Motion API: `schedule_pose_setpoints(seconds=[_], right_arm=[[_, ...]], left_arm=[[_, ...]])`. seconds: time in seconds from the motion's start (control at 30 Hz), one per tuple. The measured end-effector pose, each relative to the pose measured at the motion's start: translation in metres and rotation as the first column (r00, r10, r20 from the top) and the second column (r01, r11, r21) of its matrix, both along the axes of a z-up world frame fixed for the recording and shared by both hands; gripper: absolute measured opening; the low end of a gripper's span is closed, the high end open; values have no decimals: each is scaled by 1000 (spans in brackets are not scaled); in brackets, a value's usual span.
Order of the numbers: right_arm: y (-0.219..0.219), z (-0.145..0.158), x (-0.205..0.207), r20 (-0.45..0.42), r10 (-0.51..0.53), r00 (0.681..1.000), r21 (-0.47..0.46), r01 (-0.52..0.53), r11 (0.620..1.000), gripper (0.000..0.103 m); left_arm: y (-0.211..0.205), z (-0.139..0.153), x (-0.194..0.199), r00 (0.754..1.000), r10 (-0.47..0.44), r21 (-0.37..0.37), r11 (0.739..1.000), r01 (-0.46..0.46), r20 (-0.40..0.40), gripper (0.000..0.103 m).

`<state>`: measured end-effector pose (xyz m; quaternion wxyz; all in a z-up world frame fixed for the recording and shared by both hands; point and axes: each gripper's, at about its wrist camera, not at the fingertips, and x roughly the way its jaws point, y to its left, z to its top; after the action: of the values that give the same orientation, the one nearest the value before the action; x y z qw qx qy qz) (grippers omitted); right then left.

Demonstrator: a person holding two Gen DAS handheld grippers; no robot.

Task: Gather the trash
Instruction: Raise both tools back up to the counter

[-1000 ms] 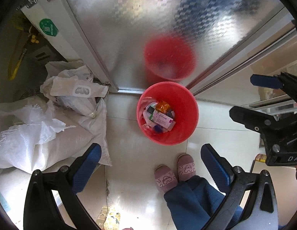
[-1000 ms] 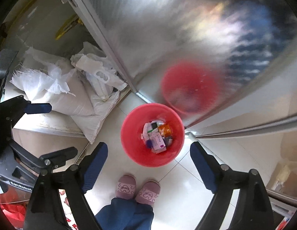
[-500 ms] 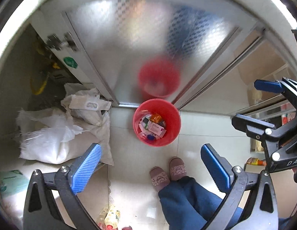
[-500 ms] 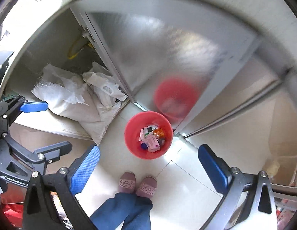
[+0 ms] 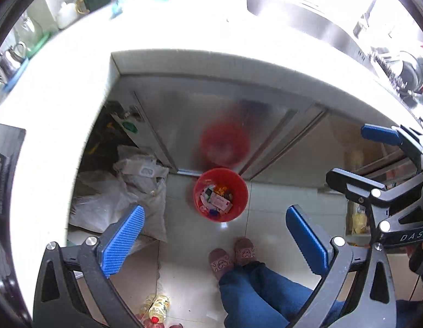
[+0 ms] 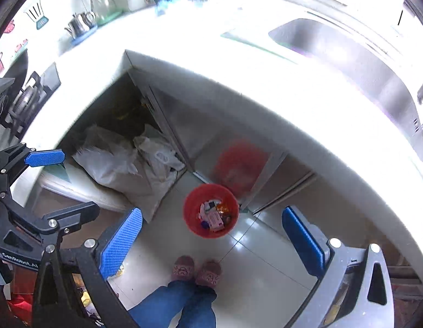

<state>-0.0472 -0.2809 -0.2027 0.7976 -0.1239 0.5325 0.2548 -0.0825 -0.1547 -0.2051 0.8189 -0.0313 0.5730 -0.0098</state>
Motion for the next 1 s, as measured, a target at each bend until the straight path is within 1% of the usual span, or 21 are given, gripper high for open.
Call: schedule_pose_setpoints(seconds=[0.1,0.27,0.4,0.47,0.57,0.67,0.73,0.9,0.93,1.0], right_arm=[[-6,21,0,12,-9,1000,40,9,999,102],[-6,52,2,56,0,998,67,-3,998,102],[-5,72,9,88,2,996,76,-9,997,102],[-4,79,13,101,3,995,81,-11,997,102],[-2,91,22,121,8,993,89,-19,996,102],[8,96,33,123,18,992,100,-31,995,102],[11,98,38,131,15,991,104,-28,994,102],[21,108,65,146,6,989,110,-22,994,102],[26,110,72,153,0,988,107,-17,994,102],[32,115,85,157,-9,988,109,-8,994,102]], left_arm=[[2,28,4,999,19,2,1000,-19,28,103],[-4,73,10,995,16,40,999,-20,99,103],[-3,99,17,992,16,40,999,-21,127,103],[-4,109,22,990,12,53,998,-19,138,103],[0,121,31,989,-2,47,999,-5,146,103],[7,130,42,989,-6,26,1000,3,151,103],[15,132,53,988,-10,30,1000,5,156,103],[33,137,94,987,-39,66,997,29,158,103],[39,137,106,987,-47,67,997,37,155,103],[50,137,128,987,-66,39,997,61,144,103]])
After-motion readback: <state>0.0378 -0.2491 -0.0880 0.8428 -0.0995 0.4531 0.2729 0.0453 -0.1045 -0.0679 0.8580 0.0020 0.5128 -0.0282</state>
